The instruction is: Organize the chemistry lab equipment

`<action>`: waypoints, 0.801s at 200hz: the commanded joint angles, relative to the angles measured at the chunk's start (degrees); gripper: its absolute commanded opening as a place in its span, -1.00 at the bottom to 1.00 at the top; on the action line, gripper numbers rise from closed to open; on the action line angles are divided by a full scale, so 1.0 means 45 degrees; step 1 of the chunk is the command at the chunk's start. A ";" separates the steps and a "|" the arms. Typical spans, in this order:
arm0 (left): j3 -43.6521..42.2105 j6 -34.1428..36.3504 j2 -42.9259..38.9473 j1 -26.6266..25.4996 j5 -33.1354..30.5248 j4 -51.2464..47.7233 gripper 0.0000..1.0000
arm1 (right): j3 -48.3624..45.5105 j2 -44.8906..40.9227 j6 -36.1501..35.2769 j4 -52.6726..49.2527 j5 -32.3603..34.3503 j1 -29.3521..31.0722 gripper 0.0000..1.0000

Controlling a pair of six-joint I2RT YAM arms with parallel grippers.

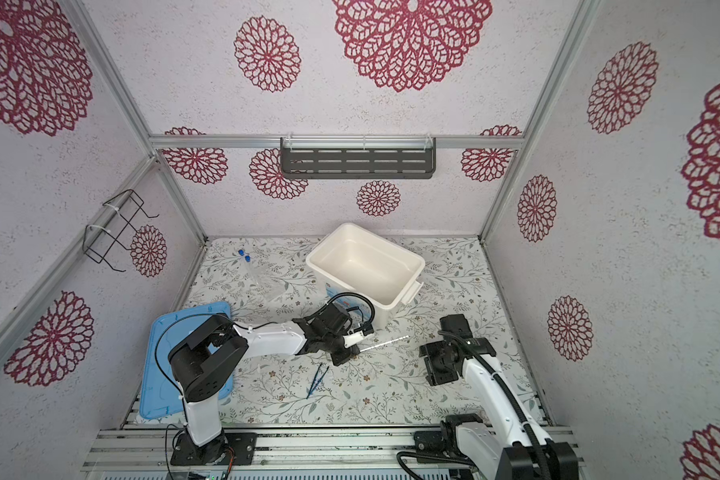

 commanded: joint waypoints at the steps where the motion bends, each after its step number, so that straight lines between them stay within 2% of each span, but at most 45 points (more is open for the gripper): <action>1: -0.0516 0.0215 -0.0355 -0.0119 0.0609 0.0239 -0.81 | 0.0070 0.0857 0.2374 0.0848 -0.0447 0.0547 0.23; 18: -0.0598 0.0385 -0.0323 -0.0187 0.1007 0.0630 -0.81 | 0.0049 0.1444 0.3924 0.2124 -0.0169 0.1224 0.19; 31: -0.0332 0.0615 -0.0122 -0.0223 0.1282 0.0587 -0.81 | 0.0314 0.1952 0.4525 0.2448 0.0248 0.1592 0.16; 84: 0.0381 0.1007 0.0363 -0.0276 0.1691 0.0214 -0.80 | 0.1468 0.3611 0.4672 0.2600 0.0501 0.1955 0.11; 119: 0.0214 0.0753 0.0288 -0.0278 0.1594 0.0556 -0.72 | 0.1625 0.4552 0.4804 0.2720 0.0699 0.2278 -0.02; 160: -0.0050 0.0748 -0.0099 -0.0314 0.1541 0.0703 -0.59 | 0.2193 0.5594 0.4610 0.2545 0.0927 0.2269 -0.08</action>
